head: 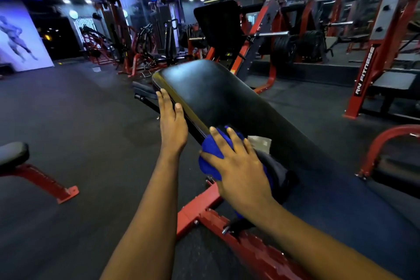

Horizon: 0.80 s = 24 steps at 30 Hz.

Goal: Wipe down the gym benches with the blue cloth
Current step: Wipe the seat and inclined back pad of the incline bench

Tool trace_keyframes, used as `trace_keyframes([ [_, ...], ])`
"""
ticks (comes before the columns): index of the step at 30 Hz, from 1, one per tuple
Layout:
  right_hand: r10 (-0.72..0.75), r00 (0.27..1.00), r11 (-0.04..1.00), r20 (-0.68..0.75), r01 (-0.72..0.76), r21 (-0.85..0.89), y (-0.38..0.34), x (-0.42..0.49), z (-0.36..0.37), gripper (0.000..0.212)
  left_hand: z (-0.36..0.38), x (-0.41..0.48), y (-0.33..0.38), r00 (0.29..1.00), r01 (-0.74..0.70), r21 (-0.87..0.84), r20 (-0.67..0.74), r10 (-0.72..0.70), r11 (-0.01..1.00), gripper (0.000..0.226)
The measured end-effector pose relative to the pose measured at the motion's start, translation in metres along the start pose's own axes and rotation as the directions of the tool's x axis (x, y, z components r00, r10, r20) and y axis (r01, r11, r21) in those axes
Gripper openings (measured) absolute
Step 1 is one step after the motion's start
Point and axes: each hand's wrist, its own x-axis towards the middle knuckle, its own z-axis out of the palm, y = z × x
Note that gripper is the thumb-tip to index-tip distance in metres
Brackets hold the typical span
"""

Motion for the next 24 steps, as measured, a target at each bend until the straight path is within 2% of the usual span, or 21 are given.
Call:
trace_keyframes([
  [3,0.016,1.000,1.000,-0.013,-0.017,-0.015,0.006,-0.025,-0.001,0.073,0.000,-0.020,0.001,0.999,-0.035,0.013,0.027,0.035,0.999,0.056],
  [6,-0.020,1.000,0.999,0.022,0.019,0.046,0.004,0.003,-0.011,0.063,0.001,-0.034,0.002,0.998,-0.046,0.026,0.045,0.045,0.999,0.056],
  [10,0.001,0.999,0.997,-0.035,0.002,0.082,0.006,-0.012,-0.005,0.056,0.004,-0.055,0.005,0.998,-0.057,0.000,0.022,0.057,0.998,0.055],
  [15,0.029,0.998,0.999,-0.058,-0.031,-0.033,0.022,-0.090,0.003,0.066,0.014,-0.094,0.012,0.994,-0.101,-0.014,0.035,0.101,0.995,0.057],
  [20,0.057,0.998,0.998,-0.040,-0.057,-0.006,0.020,-0.086,-0.002,0.059,0.025,-0.131,0.013,0.985,-0.166,0.022,0.045,0.165,0.986,0.058],
  [24,0.112,0.986,0.991,-0.127,-0.120,-0.062,0.021,-0.127,0.007,0.064,0.029,-0.155,0.014,0.982,-0.180,-0.013,0.051,0.181,0.984,0.058],
])
